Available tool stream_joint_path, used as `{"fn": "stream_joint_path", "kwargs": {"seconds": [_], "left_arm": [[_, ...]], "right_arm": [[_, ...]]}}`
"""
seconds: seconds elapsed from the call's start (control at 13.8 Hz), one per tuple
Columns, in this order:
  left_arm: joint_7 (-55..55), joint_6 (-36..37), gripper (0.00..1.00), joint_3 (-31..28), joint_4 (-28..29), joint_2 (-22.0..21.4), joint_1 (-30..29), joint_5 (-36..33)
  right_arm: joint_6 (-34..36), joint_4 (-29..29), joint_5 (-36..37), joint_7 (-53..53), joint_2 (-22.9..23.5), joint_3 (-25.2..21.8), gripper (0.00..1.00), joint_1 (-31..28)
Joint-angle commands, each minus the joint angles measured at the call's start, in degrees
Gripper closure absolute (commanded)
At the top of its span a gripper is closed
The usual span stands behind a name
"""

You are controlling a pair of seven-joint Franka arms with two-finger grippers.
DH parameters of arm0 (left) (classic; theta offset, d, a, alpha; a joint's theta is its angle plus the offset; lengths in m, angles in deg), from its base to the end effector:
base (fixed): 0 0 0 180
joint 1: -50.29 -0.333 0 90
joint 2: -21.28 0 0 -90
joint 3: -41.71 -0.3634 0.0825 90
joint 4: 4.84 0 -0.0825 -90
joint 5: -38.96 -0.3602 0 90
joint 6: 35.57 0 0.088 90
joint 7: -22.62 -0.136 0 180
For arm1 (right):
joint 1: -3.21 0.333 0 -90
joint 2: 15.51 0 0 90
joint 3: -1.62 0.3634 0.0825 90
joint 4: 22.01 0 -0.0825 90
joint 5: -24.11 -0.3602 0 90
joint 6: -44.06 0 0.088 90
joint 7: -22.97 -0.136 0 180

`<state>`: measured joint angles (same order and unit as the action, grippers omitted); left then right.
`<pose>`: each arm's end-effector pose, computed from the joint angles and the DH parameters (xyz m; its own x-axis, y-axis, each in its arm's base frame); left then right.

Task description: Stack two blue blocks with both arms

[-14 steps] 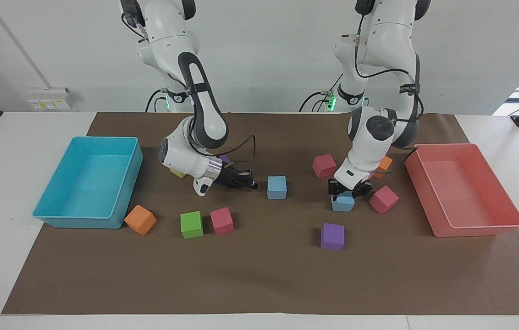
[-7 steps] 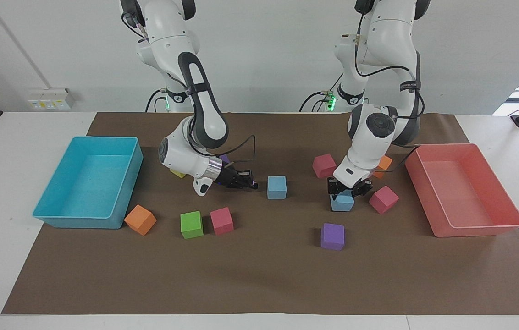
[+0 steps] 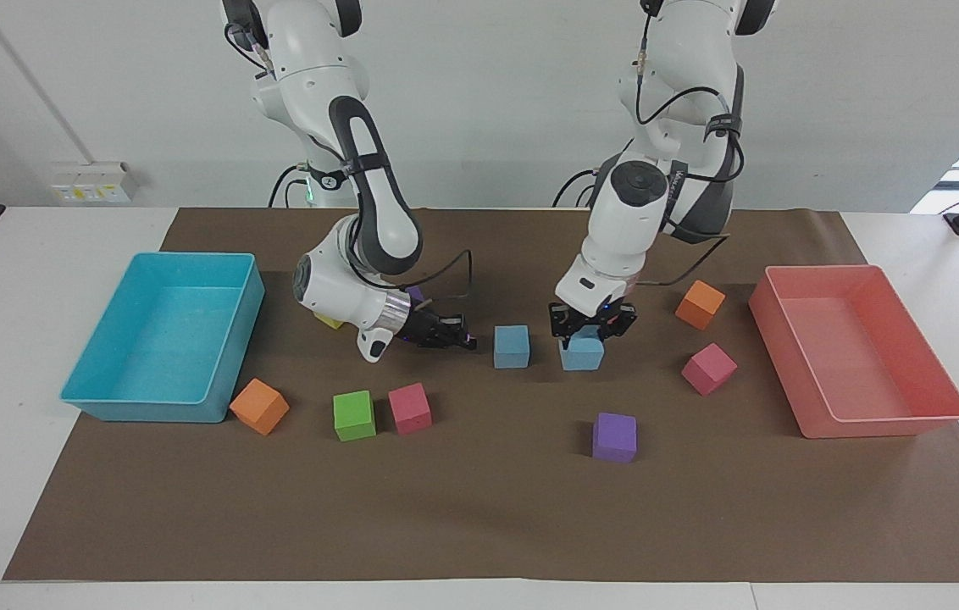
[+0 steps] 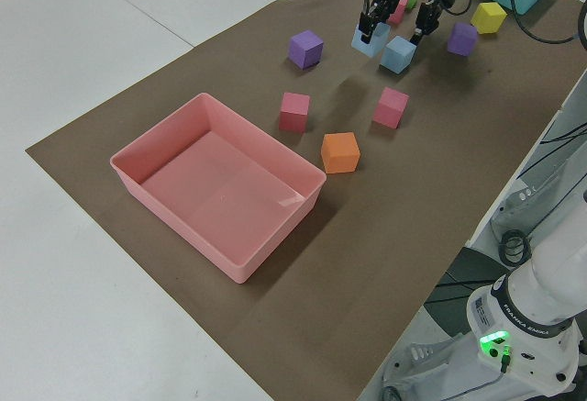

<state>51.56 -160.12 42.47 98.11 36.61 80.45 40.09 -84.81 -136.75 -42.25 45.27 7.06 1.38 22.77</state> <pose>0.5438 -0.3264 0.4381 0.9961 -0.0205 0.0854 -0.0266 -0.9971 0.0711 0.5602 0.2457 0.3011 0.9892 -0.0555 -0.1353 -0.1371 -0.6737 -0.7261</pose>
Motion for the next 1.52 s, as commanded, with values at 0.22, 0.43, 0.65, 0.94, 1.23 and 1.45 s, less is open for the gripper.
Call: {"fn": "stream_joint_path", "kwargs": {"seconds": [0.22, 0.43, 0.65, 0.94, 1.23, 1.45], "left_arm": [[6.6, 0.8, 0.81, -0.8, -2.6, 2.0, 5.9, -0.8], [6.7, 0.4, 0.81, -0.7, -2.0, 2.0, 7.1, -0.6], [6.4, -0.4, 0.81, -0.7, -2.0, 2.8, 8.3, -0.7], [6.3, -0.5, 0.81, -0.7, -1.9, 3.1, 8.6, -0.6], [6.3, -0.7, 0.81, -0.6, -1.5, 3.1, 8.6, -0.5], [6.1, -1.5, 0.81, -0.6, -1.5, 3.1, 8.5, -0.2]], "right_arm": [[-0.3, -0.3, -1.9, 0.6, 0.0, 0.4, 1.0, -0.4], [-0.3, -0.3, -1.9, 0.6, 0.0, 0.4, 1.0, -0.4], [-0.3, -0.3, -1.9, 0.6, 0.0, 0.4, 1.0, -0.4], [-0.3, -0.3, -1.9, 0.6, 0.0, 0.4, 1.0, -0.4], [-0.3, -0.3, -1.9, 0.6, 0.0, 0.4, 1.0, -0.4], [-0.3, -0.3, -1.9, 0.6, 0.0, 0.4, 1.0, -0.4]]}}
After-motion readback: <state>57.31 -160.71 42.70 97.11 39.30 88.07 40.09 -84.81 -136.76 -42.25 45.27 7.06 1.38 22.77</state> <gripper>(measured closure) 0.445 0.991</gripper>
